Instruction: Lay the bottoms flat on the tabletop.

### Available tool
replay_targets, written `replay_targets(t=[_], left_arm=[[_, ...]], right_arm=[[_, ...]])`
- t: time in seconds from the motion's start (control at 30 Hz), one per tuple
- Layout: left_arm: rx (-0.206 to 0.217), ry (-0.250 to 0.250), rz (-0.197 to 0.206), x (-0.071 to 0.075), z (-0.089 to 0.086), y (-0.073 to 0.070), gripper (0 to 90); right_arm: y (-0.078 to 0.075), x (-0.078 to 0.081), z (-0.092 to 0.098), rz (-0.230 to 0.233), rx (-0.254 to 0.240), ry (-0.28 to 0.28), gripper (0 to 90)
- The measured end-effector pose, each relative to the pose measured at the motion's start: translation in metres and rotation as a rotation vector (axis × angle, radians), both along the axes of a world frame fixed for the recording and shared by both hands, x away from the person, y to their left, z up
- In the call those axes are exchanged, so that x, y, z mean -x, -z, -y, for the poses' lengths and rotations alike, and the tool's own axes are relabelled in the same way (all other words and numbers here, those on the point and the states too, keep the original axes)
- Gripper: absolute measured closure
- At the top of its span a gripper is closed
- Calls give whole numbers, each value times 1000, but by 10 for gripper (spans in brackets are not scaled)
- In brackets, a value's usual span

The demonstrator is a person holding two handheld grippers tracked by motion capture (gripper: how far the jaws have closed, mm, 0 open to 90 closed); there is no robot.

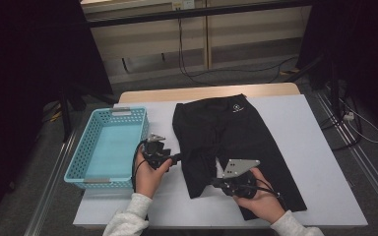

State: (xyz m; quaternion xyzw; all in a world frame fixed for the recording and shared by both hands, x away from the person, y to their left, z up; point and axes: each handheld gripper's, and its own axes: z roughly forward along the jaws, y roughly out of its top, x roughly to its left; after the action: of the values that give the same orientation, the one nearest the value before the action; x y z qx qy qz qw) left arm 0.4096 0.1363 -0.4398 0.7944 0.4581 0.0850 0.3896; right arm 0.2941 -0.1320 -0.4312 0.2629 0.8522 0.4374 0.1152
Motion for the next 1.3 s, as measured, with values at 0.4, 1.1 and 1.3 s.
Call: replay_targets(t=[0.4,1.1,1.3], left_arm=[[-68,-15,-29,-26,27,10,544],[-81,-106,-125,-51,2,-33,900],[-91,-149,-129,-59,-9,-34,900]], right_arm=[[3,0,2,-10,4,0,893],[6,0,-5,-29,1,-43,893],[7,1,-6,-45,7,-60,893]])
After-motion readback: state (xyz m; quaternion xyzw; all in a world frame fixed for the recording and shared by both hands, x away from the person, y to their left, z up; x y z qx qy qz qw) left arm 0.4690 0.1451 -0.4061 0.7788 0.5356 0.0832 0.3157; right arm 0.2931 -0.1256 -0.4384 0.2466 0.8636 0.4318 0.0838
